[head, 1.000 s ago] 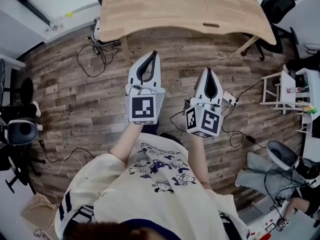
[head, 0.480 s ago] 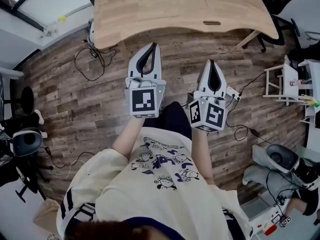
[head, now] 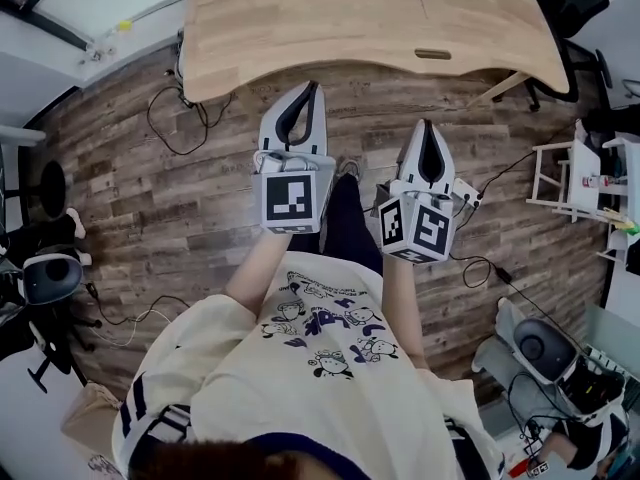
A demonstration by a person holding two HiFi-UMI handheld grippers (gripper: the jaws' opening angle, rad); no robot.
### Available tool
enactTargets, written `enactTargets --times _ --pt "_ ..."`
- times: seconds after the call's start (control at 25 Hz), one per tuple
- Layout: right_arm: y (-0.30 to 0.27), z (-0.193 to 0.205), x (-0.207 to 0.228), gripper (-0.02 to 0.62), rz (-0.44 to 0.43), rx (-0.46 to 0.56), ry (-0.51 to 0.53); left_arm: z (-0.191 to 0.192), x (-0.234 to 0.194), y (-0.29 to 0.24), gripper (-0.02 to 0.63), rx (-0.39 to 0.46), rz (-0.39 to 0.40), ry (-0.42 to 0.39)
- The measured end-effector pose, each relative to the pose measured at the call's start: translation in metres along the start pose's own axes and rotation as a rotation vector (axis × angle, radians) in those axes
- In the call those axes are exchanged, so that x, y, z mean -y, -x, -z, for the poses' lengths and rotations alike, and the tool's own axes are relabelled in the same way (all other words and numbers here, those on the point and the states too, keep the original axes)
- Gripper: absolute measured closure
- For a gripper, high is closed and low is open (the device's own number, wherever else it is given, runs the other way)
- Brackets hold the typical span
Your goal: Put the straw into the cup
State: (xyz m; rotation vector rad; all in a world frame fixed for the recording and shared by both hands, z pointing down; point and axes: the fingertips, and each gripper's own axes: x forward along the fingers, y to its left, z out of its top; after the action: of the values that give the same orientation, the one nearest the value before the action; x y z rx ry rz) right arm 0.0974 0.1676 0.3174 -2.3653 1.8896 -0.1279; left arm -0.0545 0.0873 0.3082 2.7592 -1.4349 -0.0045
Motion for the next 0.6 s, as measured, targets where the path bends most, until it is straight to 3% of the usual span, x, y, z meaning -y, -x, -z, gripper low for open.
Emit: enactTargets --times 0.6 --pt "-0.114 -0.006 0.052 0.598 -0.053 -0.022 -0.003 -0.003 0.004 -0.115 0.574 0.006 -0.059 0.004"
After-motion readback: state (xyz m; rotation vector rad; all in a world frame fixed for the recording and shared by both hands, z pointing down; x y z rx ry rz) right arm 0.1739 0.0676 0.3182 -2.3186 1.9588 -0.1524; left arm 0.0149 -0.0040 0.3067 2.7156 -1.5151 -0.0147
